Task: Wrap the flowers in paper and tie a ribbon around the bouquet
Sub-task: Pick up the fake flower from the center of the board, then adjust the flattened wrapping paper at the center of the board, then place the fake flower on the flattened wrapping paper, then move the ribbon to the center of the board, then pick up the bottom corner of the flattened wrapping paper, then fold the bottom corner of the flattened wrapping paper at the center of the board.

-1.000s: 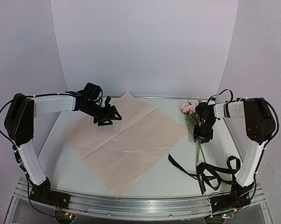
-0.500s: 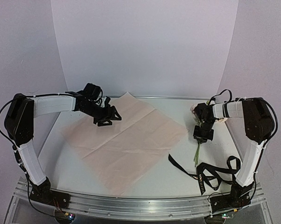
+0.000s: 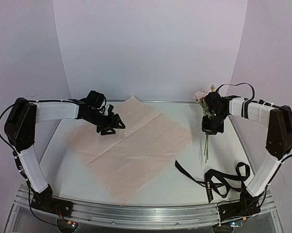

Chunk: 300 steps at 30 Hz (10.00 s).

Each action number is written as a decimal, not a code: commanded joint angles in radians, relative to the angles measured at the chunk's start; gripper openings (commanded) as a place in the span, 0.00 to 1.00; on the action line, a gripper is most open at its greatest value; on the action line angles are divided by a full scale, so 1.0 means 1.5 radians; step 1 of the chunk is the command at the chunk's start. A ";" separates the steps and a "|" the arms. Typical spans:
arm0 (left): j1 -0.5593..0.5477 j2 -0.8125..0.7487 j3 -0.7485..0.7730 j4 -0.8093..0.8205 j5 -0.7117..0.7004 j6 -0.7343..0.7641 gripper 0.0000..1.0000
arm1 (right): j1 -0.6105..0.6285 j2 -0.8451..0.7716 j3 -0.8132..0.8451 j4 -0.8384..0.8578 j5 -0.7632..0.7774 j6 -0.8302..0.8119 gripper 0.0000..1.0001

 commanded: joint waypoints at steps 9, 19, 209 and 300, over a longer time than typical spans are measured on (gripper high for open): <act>-0.021 0.144 0.080 0.129 -0.004 -0.028 0.65 | 0.074 -0.063 0.095 -0.022 0.006 0.004 0.00; -0.082 0.193 0.074 0.138 -0.039 -0.063 0.65 | 0.103 -0.060 0.113 -0.022 -0.001 0.007 0.00; -0.170 -0.138 -0.350 0.191 -0.159 -0.087 0.59 | 0.646 -0.062 -0.377 0.518 0.003 0.833 0.84; -0.664 -0.154 -0.325 0.307 -0.499 0.389 0.00 | 0.625 -0.078 -0.239 0.405 0.002 0.815 0.24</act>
